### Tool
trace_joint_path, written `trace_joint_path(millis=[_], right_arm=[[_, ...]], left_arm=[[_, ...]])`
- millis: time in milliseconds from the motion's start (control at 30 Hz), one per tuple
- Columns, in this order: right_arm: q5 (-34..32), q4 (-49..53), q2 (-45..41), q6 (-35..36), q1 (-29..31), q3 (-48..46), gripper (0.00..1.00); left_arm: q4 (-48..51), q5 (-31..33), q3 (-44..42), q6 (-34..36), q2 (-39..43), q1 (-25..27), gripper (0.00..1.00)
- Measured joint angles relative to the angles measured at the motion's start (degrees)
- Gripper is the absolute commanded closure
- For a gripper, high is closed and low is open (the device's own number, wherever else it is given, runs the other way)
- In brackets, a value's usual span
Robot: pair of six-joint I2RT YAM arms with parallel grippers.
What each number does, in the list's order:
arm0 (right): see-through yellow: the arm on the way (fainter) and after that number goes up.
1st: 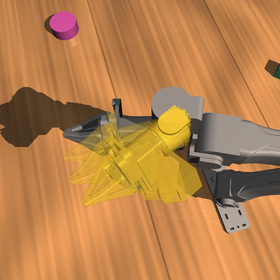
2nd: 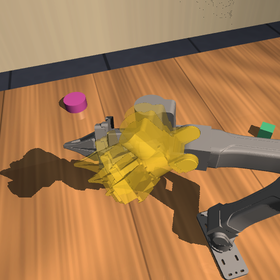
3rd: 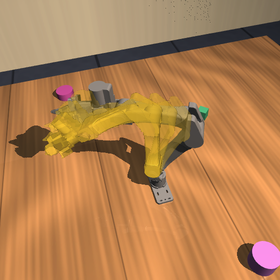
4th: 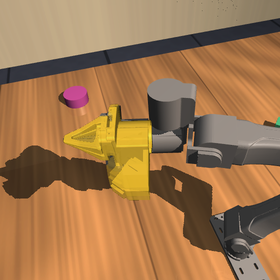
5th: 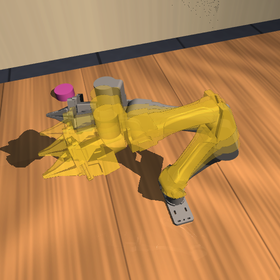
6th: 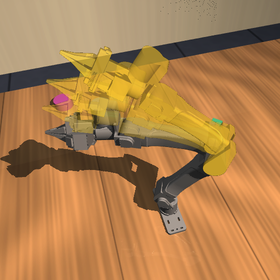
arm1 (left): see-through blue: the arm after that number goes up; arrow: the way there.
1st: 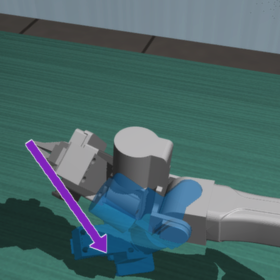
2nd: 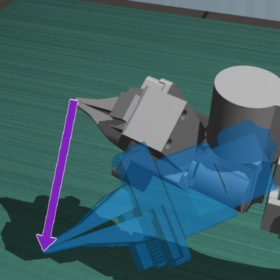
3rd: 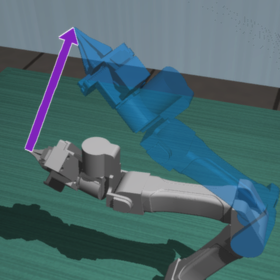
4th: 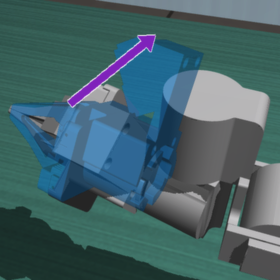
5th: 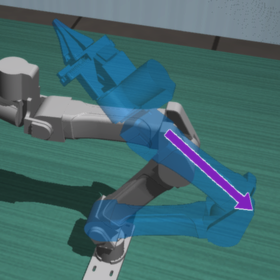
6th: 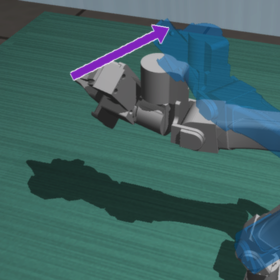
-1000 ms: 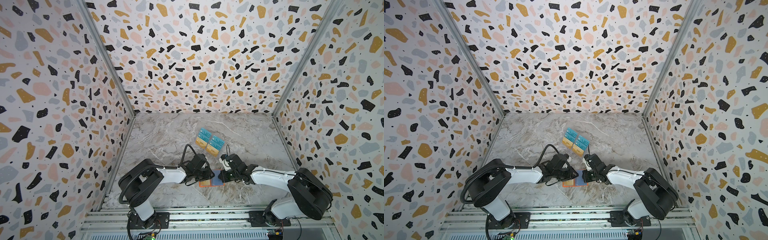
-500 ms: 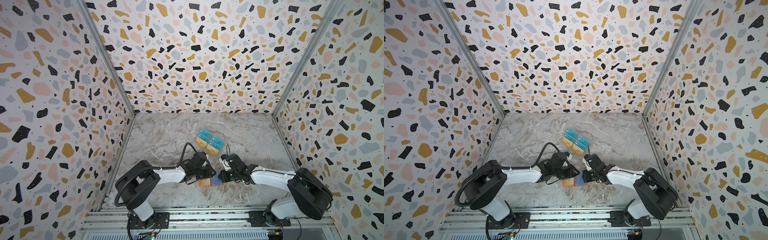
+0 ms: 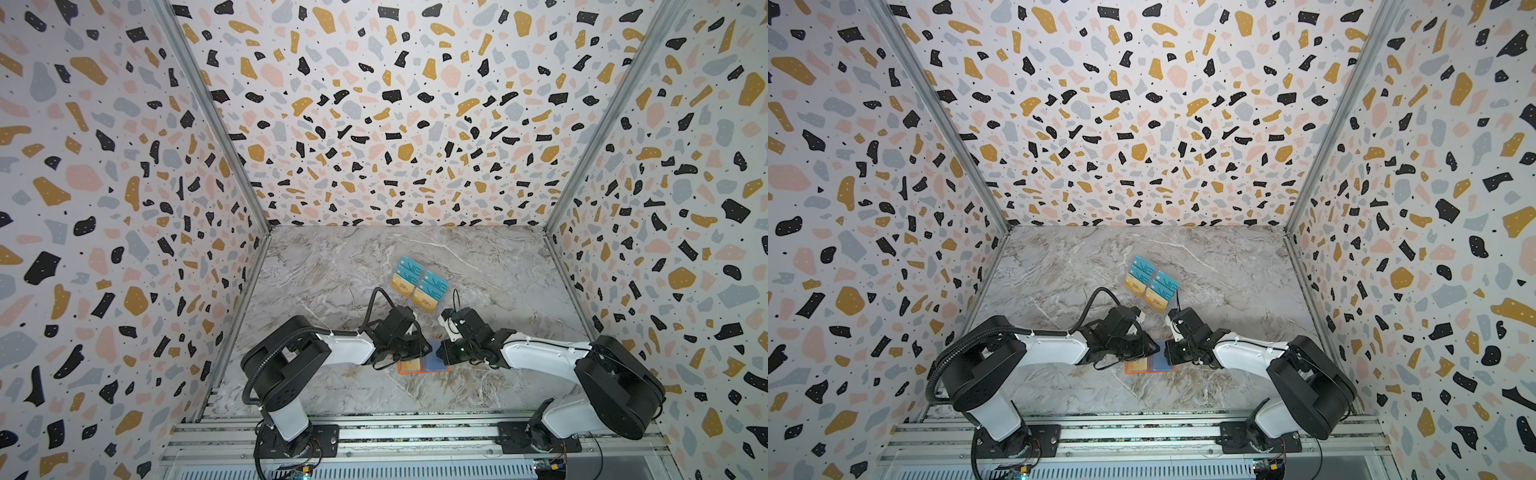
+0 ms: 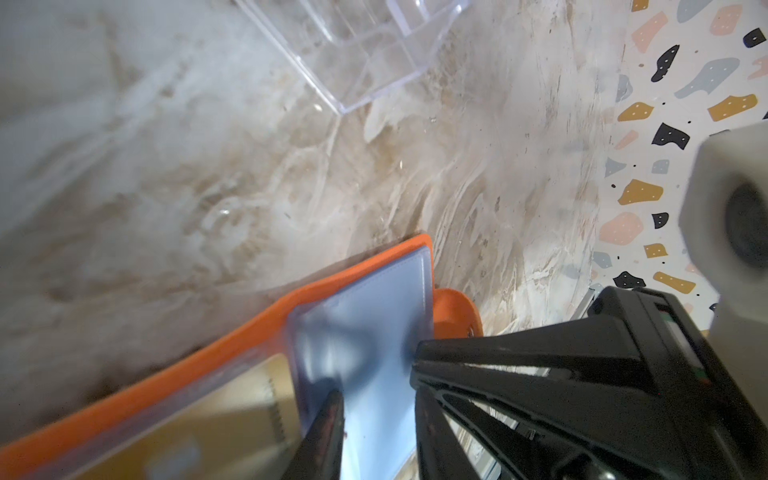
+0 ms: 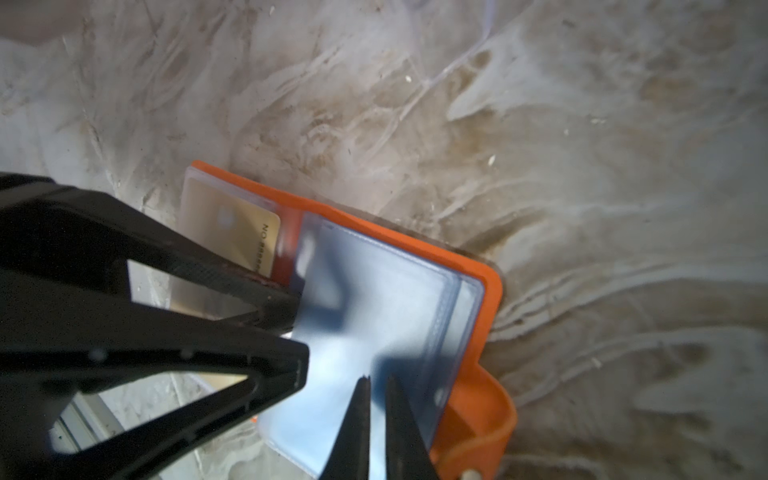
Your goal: Put the credit cards into the card holder
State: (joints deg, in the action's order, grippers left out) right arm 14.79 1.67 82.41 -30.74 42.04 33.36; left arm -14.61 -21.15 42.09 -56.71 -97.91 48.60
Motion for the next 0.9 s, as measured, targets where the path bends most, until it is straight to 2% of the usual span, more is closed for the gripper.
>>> trace_joint_path(millis=[333,667,900], right_arm=[[0.02,-0.13,0.04,0.00,0.00,0.00,0.88],[0.09,-0.22,0.04,-0.04,0.00,0.00,0.88],[0.24,-0.26,0.04,-0.07,0.00,0.00,0.88]], left_arm=[[-6.78,-1.84,-2.78,-3.28,-0.50,0.00,0.68],[-23.80,-4.28,-11.65,-13.11,-0.61,-0.04,0.67],[-28.63,-4.96,-12.35,-15.54,-2.01,-0.07,0.68]])
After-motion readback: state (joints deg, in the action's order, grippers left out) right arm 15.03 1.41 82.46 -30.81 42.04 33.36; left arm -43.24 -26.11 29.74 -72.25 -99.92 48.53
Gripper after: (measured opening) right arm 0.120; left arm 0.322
